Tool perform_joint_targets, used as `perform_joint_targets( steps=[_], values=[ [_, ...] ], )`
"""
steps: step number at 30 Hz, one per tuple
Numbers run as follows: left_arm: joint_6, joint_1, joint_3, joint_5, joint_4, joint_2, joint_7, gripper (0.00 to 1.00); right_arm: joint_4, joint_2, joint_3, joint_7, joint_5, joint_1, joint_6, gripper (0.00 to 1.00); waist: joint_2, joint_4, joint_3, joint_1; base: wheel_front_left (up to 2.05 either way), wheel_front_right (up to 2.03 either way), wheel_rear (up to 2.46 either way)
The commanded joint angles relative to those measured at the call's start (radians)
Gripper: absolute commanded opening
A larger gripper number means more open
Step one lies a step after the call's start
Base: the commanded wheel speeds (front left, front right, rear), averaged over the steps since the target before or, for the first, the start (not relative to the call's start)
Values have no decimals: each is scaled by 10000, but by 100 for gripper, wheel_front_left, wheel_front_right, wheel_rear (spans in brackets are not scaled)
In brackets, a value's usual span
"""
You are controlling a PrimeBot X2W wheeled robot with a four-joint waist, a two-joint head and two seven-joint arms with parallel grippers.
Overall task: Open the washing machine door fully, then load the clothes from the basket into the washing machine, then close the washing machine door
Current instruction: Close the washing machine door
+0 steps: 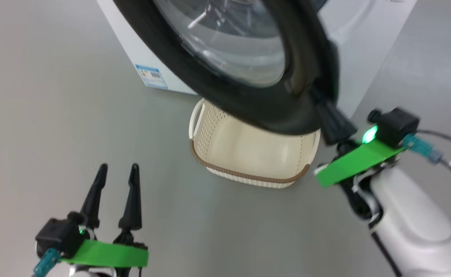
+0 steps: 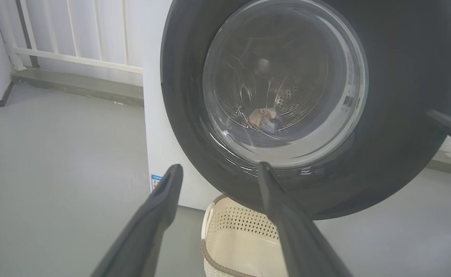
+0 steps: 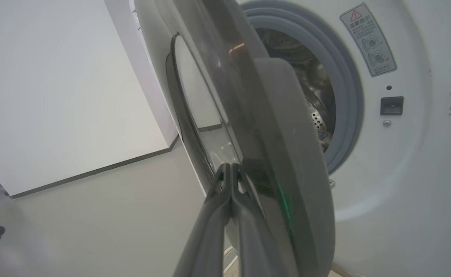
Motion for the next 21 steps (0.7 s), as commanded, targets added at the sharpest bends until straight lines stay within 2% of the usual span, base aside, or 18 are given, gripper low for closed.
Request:
perform_joint_targets(
  steps=[1,11,21],
  values=[
    [-21,-454,245,-69,-291,104,-65,100,-199,-64,-133,-51,-137,-454,-4,0,-1,154,448,0,0,0,0],
    [-21,-1571,-436,-273,-515,19,-65,100,360,-463,-1555,-51,-450,-2244,-4,0,-1,658,1541,0,0,0,0],
    [-21,-1895,-994,-400,-690,-109,-65,100,693,-790,-2493,-51,-616,-3316,-4,0,-1,1257,2035,0,0,0,0]
  ],
)
